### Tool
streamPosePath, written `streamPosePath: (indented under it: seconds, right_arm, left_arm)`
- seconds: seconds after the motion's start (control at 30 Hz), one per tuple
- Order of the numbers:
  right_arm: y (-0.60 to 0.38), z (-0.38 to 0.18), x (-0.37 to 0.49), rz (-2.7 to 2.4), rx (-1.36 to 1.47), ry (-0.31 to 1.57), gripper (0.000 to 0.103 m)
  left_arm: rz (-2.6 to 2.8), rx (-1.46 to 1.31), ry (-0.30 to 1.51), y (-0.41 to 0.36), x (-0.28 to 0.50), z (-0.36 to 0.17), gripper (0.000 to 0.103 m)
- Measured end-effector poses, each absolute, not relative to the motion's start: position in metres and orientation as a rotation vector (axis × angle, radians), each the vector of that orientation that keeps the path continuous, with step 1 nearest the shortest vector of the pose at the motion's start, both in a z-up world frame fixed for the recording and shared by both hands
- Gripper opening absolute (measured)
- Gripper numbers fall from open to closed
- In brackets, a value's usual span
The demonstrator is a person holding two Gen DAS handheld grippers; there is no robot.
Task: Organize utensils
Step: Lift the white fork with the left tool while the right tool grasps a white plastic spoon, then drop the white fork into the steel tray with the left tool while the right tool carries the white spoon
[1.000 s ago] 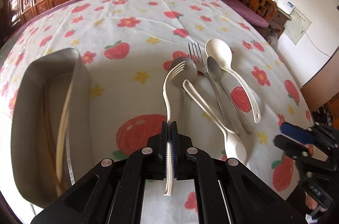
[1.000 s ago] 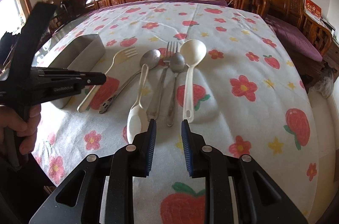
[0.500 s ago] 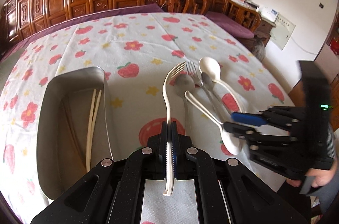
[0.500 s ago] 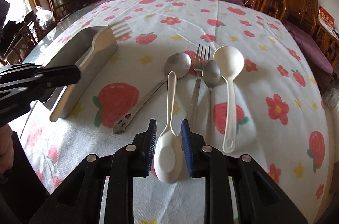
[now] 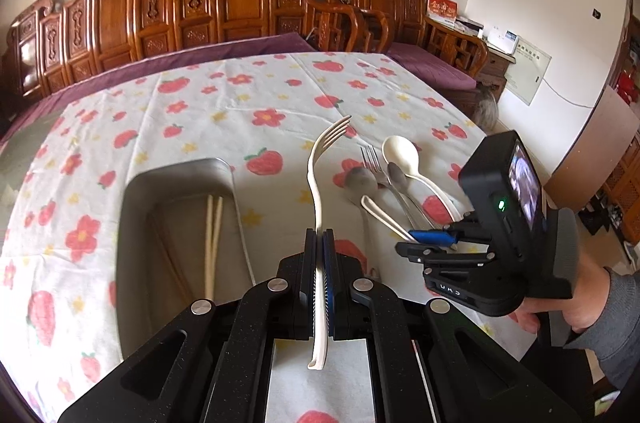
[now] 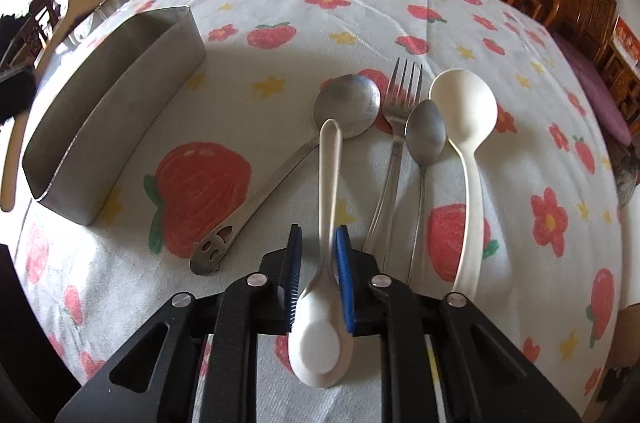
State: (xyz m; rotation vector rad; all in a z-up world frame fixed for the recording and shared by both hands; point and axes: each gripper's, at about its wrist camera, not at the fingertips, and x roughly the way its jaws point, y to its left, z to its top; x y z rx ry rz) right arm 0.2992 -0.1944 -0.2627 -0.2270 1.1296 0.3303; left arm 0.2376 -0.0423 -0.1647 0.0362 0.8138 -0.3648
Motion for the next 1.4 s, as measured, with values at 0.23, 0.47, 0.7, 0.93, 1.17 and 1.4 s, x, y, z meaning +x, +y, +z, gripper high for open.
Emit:
streamPosePath:
  seconds: [0.23, 0.47, 0.7, 0.93, 1.17, 1.4]
  right_arm:
    - [-0.194, -0.256, 0.292, 0.336, -0.248, 1.111, 0.009]
    - [-0.189, -0.225, 0.277, 0.373, -0.255, 1.032, 0.009]
    - [-0.178, -0.191, 0.273, 0.428, -0.211, 0.957, 0.009]
    - [-0.159, -0.171, 0.268, 0.474, -0.183, 0.894, 0.009]
    - [-0.137, -0.164, 0.261, 0.516, -0.187, 0.878, 0.009]
    - [-0.124, -0.160, 0.260, 0.527, -0.180, 0.876, 0.009]
  left_arm:
    - [-0.336, 0.051, 0.777, -0.031, 0.232, -0.149, 0.003]
    - [-0.297, 0.051, 0.763, -0.011, 0.235, -0.136, 0.003]
    - [-0.266, 0.033, 0.795, 0.015, 0.248, -0.141, 0.003]
    - [-0.189, 0.052, 0.831, 0.034, 0.265, -0.168, 0.003]
    - [-0.167, 0.026, 0.898, 0.047, 0.283, -0.198, 0.003]
    - [-0.153, 0.011, 0.971, 0.049, 0.297, -0.219, 0.003]
